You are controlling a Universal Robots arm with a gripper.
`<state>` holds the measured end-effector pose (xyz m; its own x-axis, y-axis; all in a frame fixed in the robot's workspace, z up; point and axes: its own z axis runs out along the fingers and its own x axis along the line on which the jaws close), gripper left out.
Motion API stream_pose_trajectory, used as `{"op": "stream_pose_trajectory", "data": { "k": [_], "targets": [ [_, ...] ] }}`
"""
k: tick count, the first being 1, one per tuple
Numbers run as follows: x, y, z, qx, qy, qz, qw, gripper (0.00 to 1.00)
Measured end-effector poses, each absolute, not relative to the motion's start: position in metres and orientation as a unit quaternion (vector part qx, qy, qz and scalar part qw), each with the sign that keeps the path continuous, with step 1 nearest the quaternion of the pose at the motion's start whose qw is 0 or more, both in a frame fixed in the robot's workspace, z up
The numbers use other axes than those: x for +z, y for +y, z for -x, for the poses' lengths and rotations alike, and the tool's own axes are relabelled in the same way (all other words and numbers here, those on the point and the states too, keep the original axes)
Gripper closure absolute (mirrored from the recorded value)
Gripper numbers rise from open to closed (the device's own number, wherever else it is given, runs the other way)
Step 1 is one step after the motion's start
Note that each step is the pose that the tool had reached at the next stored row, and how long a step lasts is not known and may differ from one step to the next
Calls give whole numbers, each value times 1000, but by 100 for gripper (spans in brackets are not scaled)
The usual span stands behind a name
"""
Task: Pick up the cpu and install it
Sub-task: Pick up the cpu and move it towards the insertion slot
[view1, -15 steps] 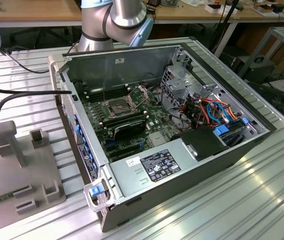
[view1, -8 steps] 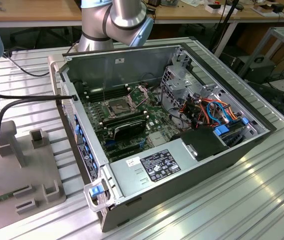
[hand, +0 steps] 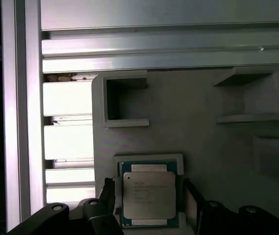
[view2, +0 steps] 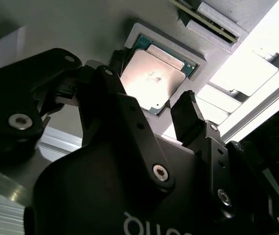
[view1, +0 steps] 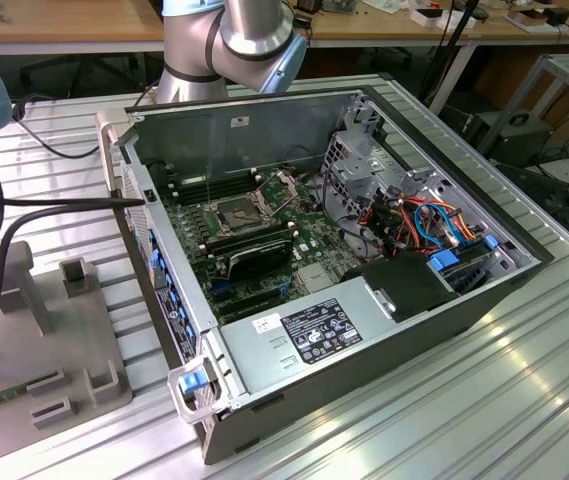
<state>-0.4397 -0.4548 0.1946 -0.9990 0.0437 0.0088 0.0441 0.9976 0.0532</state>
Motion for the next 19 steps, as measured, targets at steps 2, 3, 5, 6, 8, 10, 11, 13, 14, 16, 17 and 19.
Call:
{"op": "stream_pose_trajectory", "data": {
  "k": [2, 3, 5, 6, 8, 10, 11, 13, 14, 16, 17, 19],
  "targets": [
    [194, -455, 440, -27, -999, 22, 4, 34],
    [194, -455, 440, -27, -999, 22, 4, 34],
    [193, -455, 440, -27, -999, 22, 4, 34],
    [193, -455, 440, -27, -999, 22, 4, 34],
    [193, -455, 440, -27, -999, 22, 4, 34],
    [193, -455, 440, -27, -999, 22, 4, 34],
    [193, -455, 440, -27, -999, 22, 4, 34],
    [193, -455, 440, -27, -999, 22, 4, 34],
    [193, -455, 440, -27, -999, 22, 4, 34],
    [193, -455, 440, -27, -999, 22, 4, 34],
    [193, -455, 440, -27, -999, 22, 4, 34],
    [193, -455, 440, -27, -999, 20, 4, 34]
  ]
}}
